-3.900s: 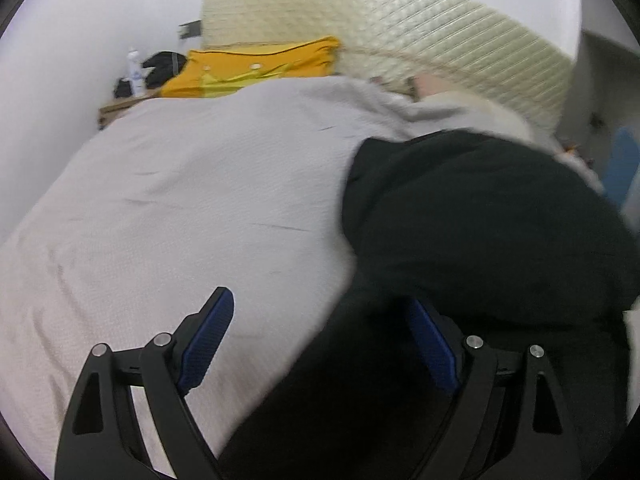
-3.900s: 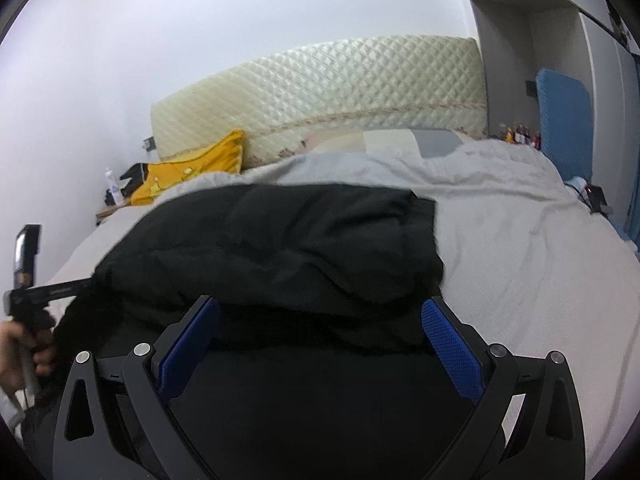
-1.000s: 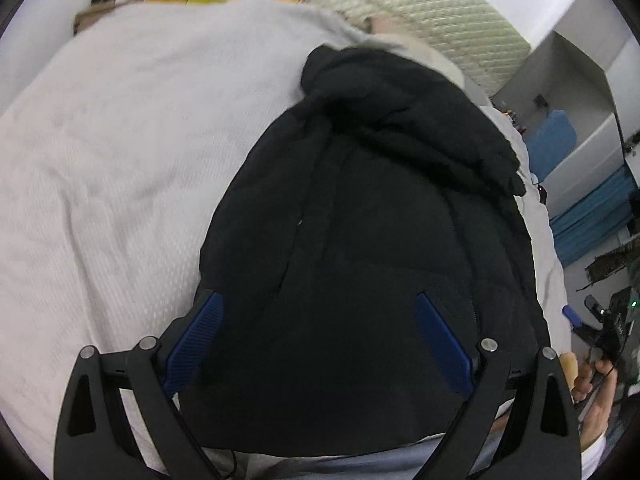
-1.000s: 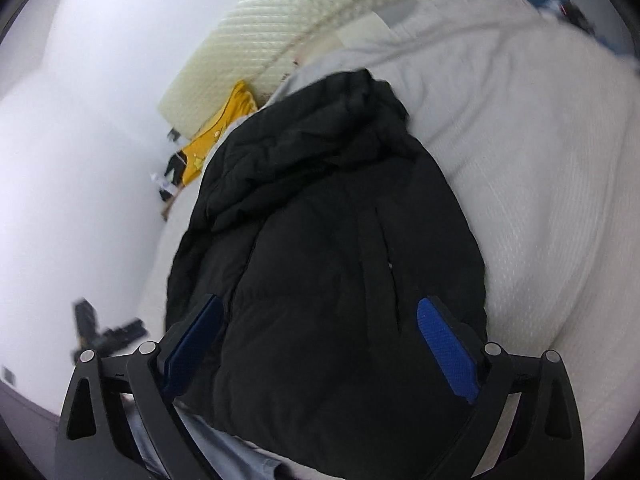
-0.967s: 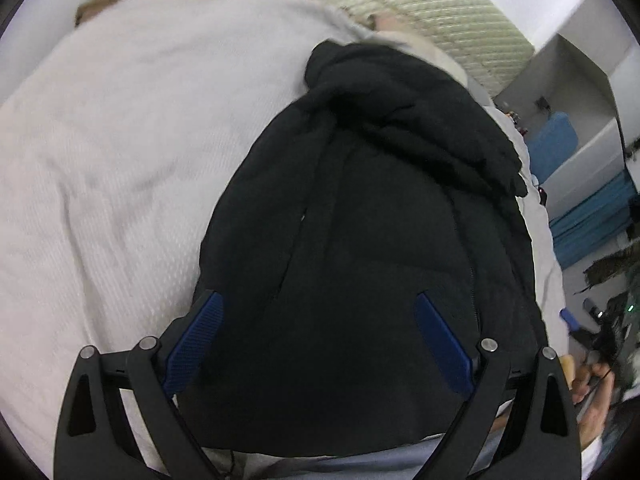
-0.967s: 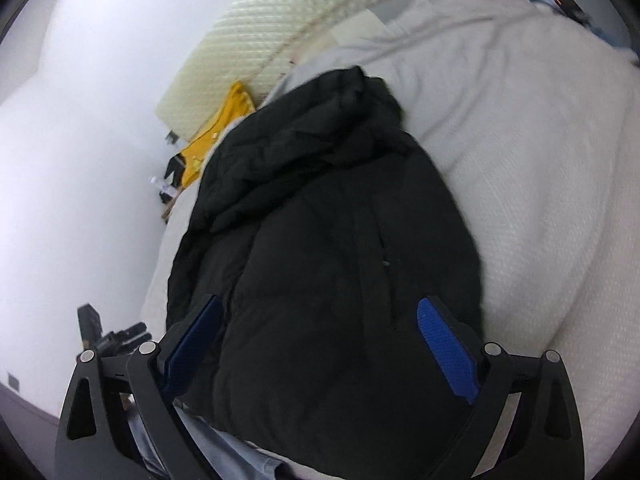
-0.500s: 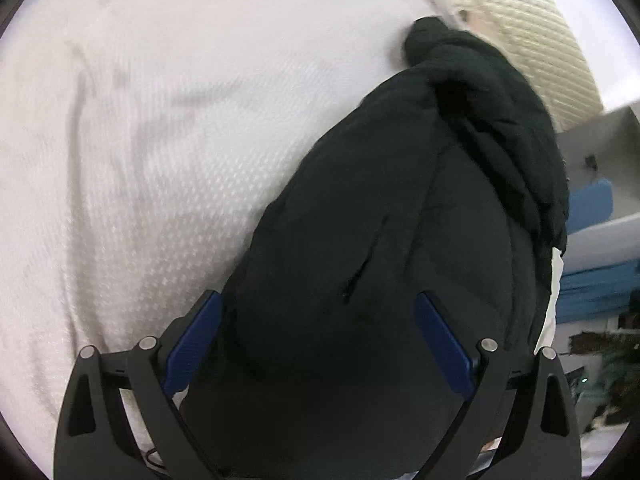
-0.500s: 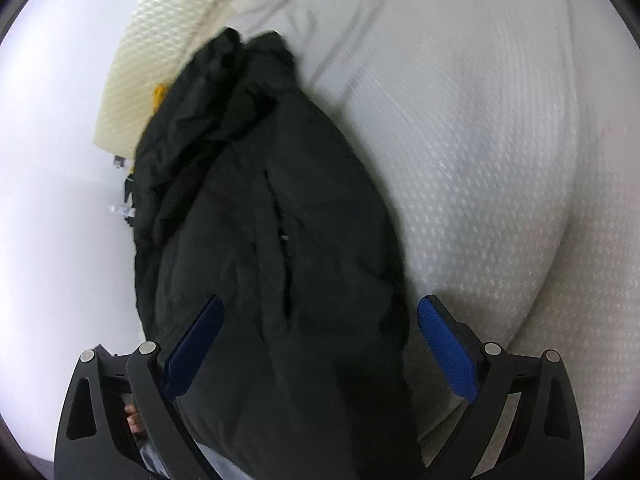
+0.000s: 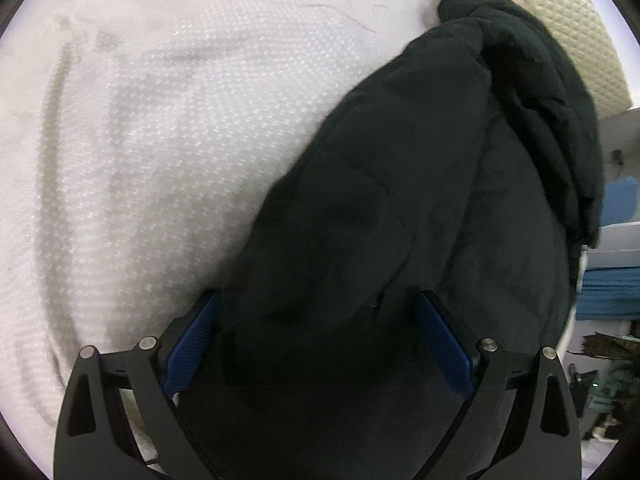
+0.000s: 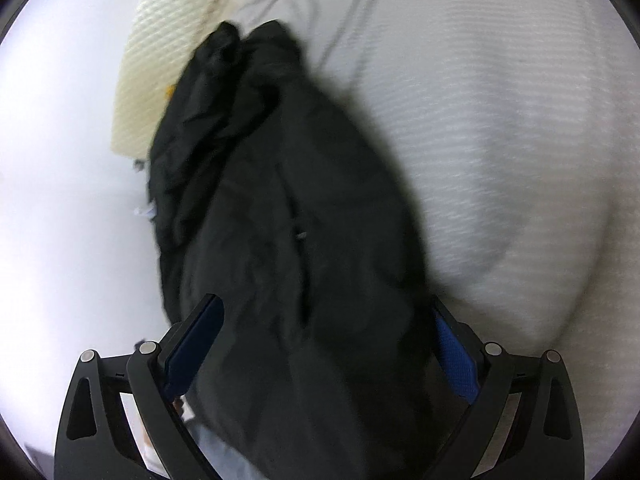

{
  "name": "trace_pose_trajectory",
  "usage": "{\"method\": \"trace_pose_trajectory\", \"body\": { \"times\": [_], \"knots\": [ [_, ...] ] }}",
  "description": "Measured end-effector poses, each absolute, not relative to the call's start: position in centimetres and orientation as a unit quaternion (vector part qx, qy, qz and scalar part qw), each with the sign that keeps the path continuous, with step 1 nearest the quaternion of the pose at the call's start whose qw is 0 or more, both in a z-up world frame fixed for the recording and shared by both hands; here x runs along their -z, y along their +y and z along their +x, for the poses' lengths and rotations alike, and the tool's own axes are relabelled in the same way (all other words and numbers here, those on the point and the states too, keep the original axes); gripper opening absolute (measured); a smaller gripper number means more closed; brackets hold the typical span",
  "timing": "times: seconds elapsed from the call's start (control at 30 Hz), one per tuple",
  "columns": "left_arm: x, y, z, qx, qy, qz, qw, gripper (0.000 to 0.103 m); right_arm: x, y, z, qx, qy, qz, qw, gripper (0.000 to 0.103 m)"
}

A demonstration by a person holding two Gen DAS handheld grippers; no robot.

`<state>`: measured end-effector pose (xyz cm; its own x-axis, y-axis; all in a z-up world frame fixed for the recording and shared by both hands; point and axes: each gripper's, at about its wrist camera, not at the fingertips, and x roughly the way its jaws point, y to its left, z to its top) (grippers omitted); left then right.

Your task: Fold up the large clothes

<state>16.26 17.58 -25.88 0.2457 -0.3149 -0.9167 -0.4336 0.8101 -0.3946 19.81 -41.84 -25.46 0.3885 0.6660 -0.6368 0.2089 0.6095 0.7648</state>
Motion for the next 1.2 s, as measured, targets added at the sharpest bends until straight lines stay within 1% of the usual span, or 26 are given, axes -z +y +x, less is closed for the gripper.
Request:
{"method": "trace_pose_trajectory", "body": {
  "times": [0.1,0.2,0.3,0.47,0.63,0.73,0.8,0.87,0.9,0.93,0.97,1.0,1.03,1.07,1.1,1.13,1.17,1.2],
  "knots": [
    [25.6,17.2,15.9,0.015,0.601,-0.339,0.724,0.096,24.6,-40.6,19.7,-0.205,0.520,0.412,0.720,0.098],
    [25.1,16.6,15.3,0.050,0.588,-0.348,0.729,0.096,23.8,-39.6,19.6,-0.237,0.512,0.397,0.724,0.098],
    [25.7,16.5,15.7,0.034,0.597,-0.329,0.731,0.096,24.0,-39.4,19.7,-0.232,0.519,0.390,0.724,0.098],
    [27.1,17.0,16.8,0.008,0.619,-0.319,0.718,0.096,26.3,-39.9,19.8,-0.197,0.558,0.400,0.700,0.098],
    [27.4,15.9,17.1,0.031,0.621,-0.330,0.710,0.095,26.5,-39.4,19.8,-0.222,0.559,0.409,0.687,0.098],
    [27.5,14.9,17.8,0.063,0.611,-0.359,0.703,0.089,26.0,-38.6,20.1,-0.251,0.547,0.415,0.682,0.098],
    [27.4,14.4,17.9,0.080,0.607,-0.363,0.703,0.083,25.3,-38.3,20.1,-0.273,0.536,0.414,0.684,0.098],
    [27.3,14.4,18.1,0.092,0.601,-0.371,0.702,0.080,24.5,-38.1,20.0,-0.298,0.521,0.419,0.682,0.096],
    [27.4,14.4,18.2,0.097,0.599,-0.374,0.702,0.078,24.2,-37.8,20.1,-0.308,0.513,0.423,0.681,0.094],
    [27.3,14.2,18.4,0.100,0.598,-0.374,0.702,0.077,24.0,-37.7,20.1,-0.313,0.507,0.425,0.681,0.089],
    [26.9,14.5,18.5,0.102,0.597,-0.374,0.702,0.073,23.6,-37.7,20.0,-0.316,0.499,0.425,0.686,0.085],
    [26.9,14.4,18.7,0.106,0.595,-0.376,0.702,0.069,23.3,-37.7,20.0,-0.318,0.492,0.424,0.690,0.077],
    [26.8,14.6,18.9,0.109,0.594,-0.377,0.703,0.067,23.2,-37.1,20.3,-0.321,0.489,0.422,0.692,0.073],
    [26.4,15.0,18.7,0.112,0.593,-0.376,0.703,0.063,23.0,-36.9,20.4,-0.326,0.487,0.420,0.693,0.072],
    [26.3,14.5,19.0,0.114,0.592,-0.373,0.705,0.059,23.0,-36.7,20.4,-0.327,0.488,0.414,0.696,0.067],
    [26.3,14.0,19.2,0.114,0.593,-0.368,0.707,0.056,22.9,-36.6,20.4,-0.325,0.491,0.406,0.699,0.056],
    [26.3,13.8,19.4,0.115,0.592,-0.364,0.709,0.050,22.9,-36.4,20.4,-0.323,0.494,0.396,0.703,0.048],
    [26.0,13.7,19.5,0.118,0.591,-0.361,0.712,0.041,22.8,-36.2,20.4,-0.318,0.499,0.382,0.710,0.033]
  ]
}}
